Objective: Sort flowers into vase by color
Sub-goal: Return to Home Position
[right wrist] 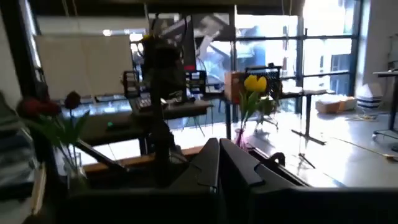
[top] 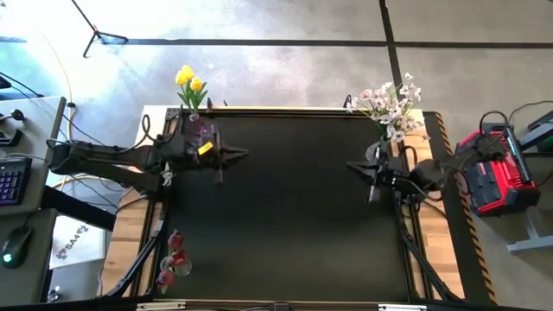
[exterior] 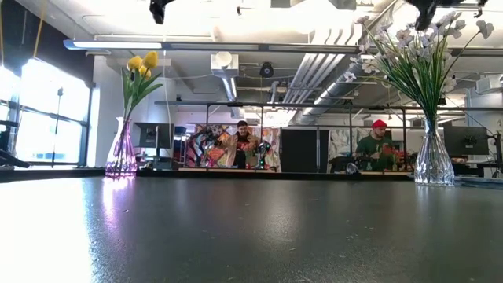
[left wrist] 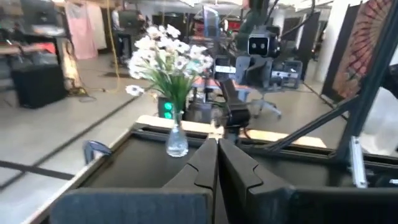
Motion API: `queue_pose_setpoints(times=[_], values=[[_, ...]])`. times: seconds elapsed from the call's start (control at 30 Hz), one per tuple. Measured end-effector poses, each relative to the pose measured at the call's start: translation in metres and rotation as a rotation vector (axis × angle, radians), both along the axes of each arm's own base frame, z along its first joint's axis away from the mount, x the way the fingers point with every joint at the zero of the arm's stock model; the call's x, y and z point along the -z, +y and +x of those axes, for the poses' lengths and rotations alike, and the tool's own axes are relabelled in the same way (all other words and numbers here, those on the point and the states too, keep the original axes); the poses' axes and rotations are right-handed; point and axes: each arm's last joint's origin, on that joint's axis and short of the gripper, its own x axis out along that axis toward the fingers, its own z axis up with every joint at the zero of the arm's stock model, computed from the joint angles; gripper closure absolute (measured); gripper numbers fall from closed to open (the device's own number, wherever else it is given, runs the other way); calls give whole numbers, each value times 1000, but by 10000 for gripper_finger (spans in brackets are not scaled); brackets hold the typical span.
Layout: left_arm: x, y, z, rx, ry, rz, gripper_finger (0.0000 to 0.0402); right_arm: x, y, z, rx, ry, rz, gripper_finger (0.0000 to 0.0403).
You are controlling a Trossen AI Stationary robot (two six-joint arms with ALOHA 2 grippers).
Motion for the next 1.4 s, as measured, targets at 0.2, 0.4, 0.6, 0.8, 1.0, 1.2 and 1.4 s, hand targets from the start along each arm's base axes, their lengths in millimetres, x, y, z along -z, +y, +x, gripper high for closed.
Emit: queue_pose_setpoints(times=[0.2, 0.4, 0.6, 0.8, 1.0, 1.2, 1.4], values=[[37, 3, -10, 68, -75, -17, 401, 39, -8, -5, -178, -121, 42, 403], [67, 4, -7, 69, 22, -20, 401, 52, -16, -6, -91, -174, -11, 403], [68, 19, -12, -5, 54, -21, 401, 50, -29, -12, -82, -191, 5, 403], [58, 34, -30, 69, 28, -9, 401, 55, -41, -24, -85, -151, 53, 403], [63, 31, -39, 118, 87, 87, 401, 71, -45, -27, -107, 6, 121, 403], [96, 28, -50, 91, 23, 92, 401, 67, -52, -31, -53, -38, 98, 403], [104, 27, -66, 8, -56, 98, 401, 65, -55, -34, -76, -59, 83, 403]])
